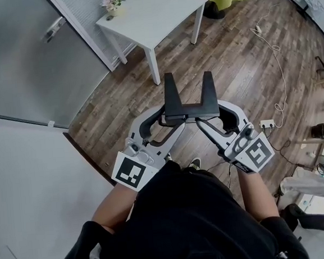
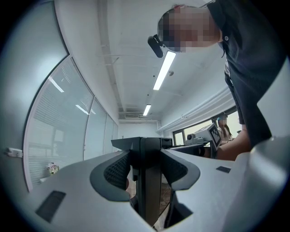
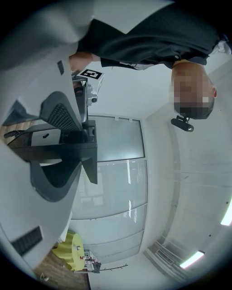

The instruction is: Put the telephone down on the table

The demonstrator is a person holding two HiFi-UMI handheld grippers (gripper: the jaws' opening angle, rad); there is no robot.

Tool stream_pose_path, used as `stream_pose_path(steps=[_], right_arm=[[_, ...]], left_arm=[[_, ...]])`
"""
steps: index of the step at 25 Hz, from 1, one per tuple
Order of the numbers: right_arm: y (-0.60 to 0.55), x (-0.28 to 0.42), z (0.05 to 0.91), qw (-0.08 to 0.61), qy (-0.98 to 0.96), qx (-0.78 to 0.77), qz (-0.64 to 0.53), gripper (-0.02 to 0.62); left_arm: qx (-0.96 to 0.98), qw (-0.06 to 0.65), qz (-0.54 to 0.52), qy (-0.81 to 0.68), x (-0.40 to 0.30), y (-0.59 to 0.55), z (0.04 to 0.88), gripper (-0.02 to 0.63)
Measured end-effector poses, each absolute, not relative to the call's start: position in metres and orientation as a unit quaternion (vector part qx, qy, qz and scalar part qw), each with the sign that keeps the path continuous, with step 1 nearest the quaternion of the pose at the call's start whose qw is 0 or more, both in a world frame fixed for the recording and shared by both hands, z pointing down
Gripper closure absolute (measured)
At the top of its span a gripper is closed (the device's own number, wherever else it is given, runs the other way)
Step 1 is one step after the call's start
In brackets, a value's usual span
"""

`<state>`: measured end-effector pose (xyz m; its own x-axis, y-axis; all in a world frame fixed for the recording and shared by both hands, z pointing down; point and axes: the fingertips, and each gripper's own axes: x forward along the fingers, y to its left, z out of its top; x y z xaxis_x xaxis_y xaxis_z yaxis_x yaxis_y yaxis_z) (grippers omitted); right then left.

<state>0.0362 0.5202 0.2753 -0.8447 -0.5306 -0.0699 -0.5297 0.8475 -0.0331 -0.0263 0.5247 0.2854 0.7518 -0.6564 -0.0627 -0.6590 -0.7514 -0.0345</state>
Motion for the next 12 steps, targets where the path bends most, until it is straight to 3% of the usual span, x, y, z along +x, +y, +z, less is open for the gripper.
stream_pose_path(steps=[12], right_arm=[[0.497,-0.003,0.274,0.039,0.954,-0.298,-0.008,0.376]], left_arm=[[-0.944,0.023,0.025,0.328,-0.065,0.498,0.287,0.397]])
